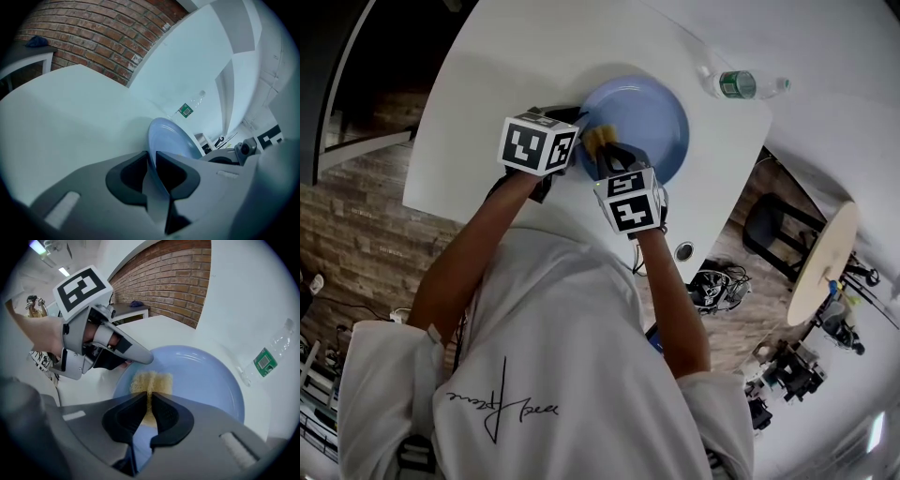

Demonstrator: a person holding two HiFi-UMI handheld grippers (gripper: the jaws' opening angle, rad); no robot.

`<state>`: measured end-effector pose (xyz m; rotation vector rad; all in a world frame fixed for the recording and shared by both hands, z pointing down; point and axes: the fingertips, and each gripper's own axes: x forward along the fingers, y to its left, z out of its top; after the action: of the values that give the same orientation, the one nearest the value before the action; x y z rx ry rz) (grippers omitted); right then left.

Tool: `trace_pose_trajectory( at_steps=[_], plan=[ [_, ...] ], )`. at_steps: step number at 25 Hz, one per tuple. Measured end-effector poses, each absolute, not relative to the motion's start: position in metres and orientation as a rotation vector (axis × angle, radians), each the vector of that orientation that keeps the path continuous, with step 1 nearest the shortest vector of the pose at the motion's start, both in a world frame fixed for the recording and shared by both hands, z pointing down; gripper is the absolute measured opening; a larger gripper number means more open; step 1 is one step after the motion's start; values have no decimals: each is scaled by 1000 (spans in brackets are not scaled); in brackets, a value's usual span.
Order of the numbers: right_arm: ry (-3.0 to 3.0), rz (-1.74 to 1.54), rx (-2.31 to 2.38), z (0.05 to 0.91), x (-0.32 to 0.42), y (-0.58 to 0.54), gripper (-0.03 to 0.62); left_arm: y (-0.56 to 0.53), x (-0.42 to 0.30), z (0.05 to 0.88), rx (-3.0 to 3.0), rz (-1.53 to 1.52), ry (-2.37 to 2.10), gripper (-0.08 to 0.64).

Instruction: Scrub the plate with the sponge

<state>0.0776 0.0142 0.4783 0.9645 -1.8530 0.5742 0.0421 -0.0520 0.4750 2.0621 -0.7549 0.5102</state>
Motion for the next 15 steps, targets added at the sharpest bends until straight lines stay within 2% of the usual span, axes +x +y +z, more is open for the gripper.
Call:
trace_pose_trajectory(
  at_steps=[15],
  plan=[
    [-1864,635,727,483,88,37,37,-54,43,476,2066,521,-779,69]
  ],
)
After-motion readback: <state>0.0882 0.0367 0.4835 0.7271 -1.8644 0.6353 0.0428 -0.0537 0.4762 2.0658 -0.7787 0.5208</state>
